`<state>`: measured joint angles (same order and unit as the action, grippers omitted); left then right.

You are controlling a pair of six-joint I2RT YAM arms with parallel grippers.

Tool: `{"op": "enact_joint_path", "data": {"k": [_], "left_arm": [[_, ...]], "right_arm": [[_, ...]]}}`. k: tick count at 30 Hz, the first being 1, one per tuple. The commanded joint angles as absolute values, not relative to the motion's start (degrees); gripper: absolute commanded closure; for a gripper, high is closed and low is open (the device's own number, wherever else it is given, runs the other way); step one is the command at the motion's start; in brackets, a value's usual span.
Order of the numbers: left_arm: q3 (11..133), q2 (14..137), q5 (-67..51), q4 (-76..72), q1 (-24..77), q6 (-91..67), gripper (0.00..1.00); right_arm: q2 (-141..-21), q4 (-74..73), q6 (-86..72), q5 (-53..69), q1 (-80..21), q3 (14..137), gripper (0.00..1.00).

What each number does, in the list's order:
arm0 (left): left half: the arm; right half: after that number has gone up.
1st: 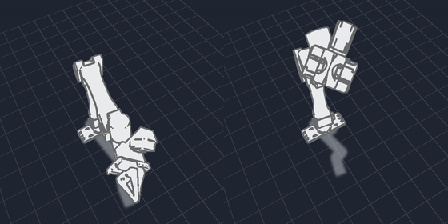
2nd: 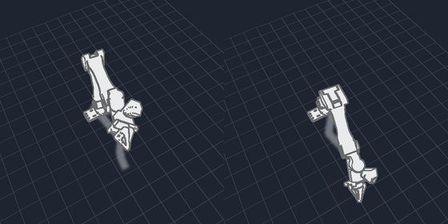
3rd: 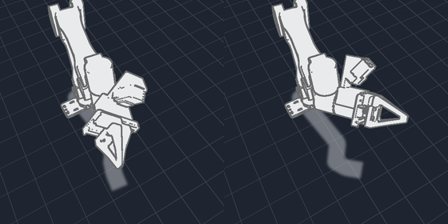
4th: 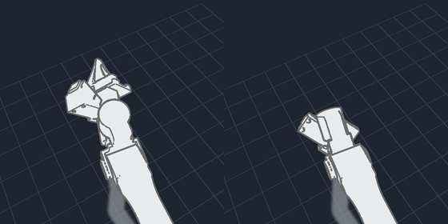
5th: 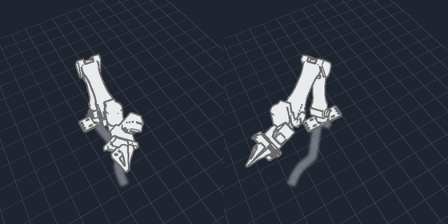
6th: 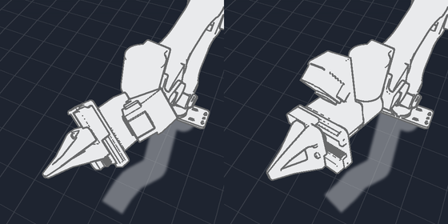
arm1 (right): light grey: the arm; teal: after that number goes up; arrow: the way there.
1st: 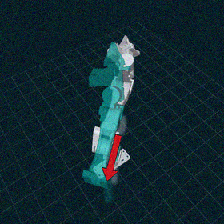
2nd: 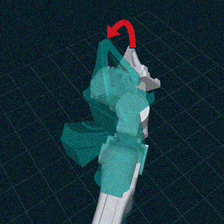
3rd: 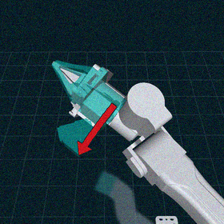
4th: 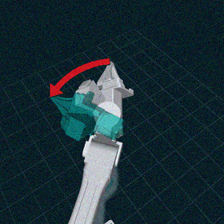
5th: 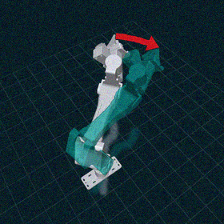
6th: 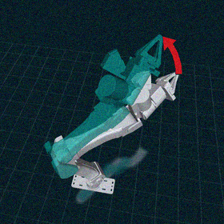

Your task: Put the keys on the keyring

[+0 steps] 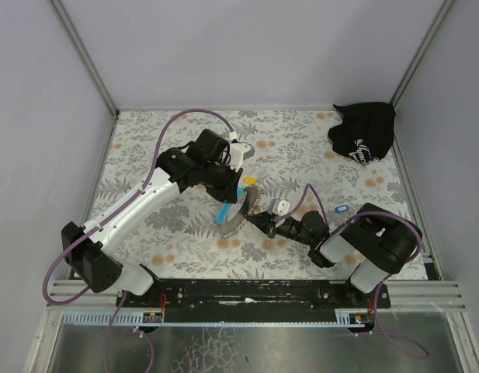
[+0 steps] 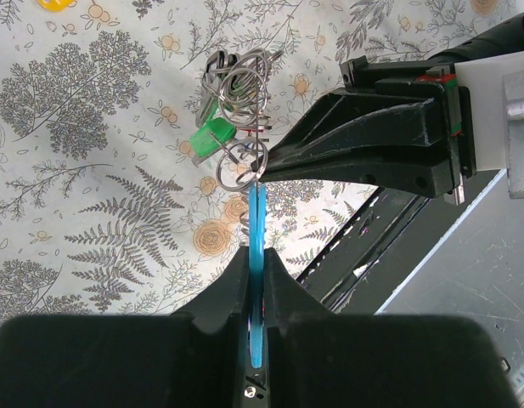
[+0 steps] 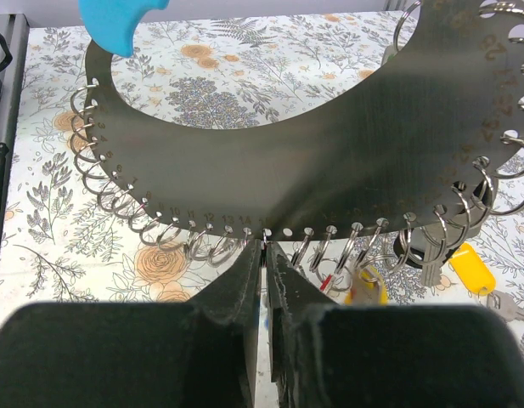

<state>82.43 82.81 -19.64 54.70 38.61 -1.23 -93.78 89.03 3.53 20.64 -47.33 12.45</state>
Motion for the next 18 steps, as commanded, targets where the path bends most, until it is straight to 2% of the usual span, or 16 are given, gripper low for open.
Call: {"op": "enact_joint_path", "data": {"k": [1, 6, 11, 18], "left_arm": [[83.1, 82.0, -21.0, 49.6, 39.0, -1.7, 1.0], [83.0, 81.8, -21.3, 49.5, 39.1, -1.6, 1.0], [82.2, 81.2, -20.2, 49.2, 39.0, -1.9, 1.0], [76.9, 78.0, -19.4, 43.7, 38.0, -4.7, 1.0]], "right_arm": [[-94.1, 95.4, 4.5, 21.9, -48.0, 14.3, 0.87], [-94.1, 95.4, 4.6, 20.5, -48.0, 14.3, 0.87], [-93.5, 95.3, 5.0, 20.1, -48.0, 13.9, 1.0], [-93.0, 97.1, 6.7, 19.6, -48.0, 12.5, 1.0]]}}
